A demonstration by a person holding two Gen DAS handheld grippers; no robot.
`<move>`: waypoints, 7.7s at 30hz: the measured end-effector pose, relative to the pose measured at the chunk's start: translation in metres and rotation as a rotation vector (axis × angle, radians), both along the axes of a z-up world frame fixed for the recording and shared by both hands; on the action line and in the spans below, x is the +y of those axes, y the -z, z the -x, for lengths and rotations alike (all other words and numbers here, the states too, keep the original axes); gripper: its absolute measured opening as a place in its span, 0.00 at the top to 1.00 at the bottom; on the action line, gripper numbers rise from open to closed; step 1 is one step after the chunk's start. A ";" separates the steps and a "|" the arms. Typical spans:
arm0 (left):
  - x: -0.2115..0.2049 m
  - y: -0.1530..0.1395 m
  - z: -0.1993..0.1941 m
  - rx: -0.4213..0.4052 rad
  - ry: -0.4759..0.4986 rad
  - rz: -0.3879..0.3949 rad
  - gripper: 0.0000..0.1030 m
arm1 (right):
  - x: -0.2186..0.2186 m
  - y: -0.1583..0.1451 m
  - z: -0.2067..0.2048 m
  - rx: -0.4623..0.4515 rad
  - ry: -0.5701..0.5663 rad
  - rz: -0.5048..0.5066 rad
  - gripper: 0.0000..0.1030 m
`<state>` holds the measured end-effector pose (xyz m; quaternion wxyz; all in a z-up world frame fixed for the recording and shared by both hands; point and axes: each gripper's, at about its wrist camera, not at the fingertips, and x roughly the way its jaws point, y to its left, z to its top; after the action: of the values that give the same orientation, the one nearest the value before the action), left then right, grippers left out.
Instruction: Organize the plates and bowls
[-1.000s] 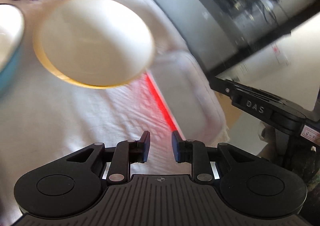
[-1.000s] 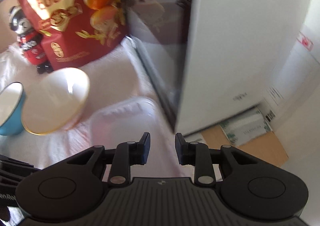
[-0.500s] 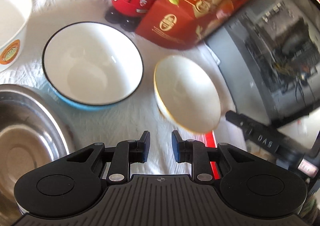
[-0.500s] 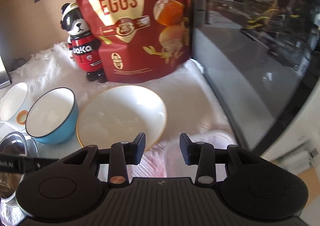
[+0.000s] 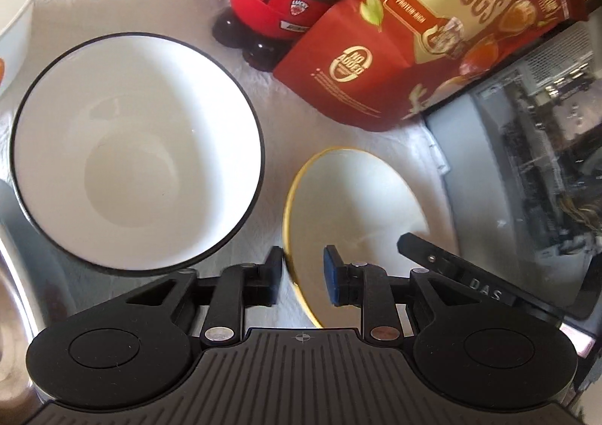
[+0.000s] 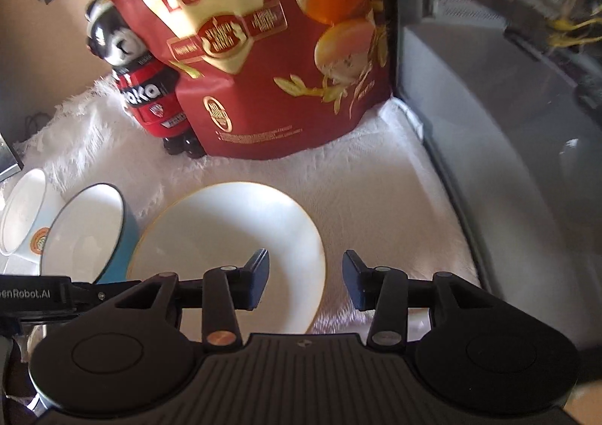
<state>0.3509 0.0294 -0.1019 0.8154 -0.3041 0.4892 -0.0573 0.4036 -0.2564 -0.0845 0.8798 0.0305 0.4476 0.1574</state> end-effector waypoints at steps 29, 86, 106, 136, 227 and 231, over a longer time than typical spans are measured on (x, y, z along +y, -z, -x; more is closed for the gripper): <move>0.007 -0.001 0.079 0.125 0.169 -0.102 0.72 | 0.042 0.029 0.040 0.181 -0.200 -0.020 0.63; 0.214 -0.032 0.148 0.010 -0.098 -0.298 0.74 | 0.225 -0.019 0.118 0.048 -0.390 0.045 0.62; 0.227 0.030 0.143 0.136 -0.083 -0.087 0.73 | 0.258 0.020 0.103 0.113 -0.385 0.188 0.52; 0.196 -0.060 0.093 -0.123 -0.080 -0.113 0.70 | 0.179 -0.057 0.089 -0.122 -0.281 0.031 0.46; 0.002 -0.027 0.077 0.088 0.286 -0.173 0.77 | 0.041 0.016 0.088 0.288 -0.065 -0.079 0.73; 0.005 -0.034 0.079 0.069 0.273 -0.179 0.77 | 0.041 0.018 0.084 0.287 -0.068 -0.092 0.74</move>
<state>0.2723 0.0349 -0.0682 0.8067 -0.1628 0.5567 -0.1133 0.3192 -0.2155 -0.1027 0.7987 0.0779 0.5616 0.2017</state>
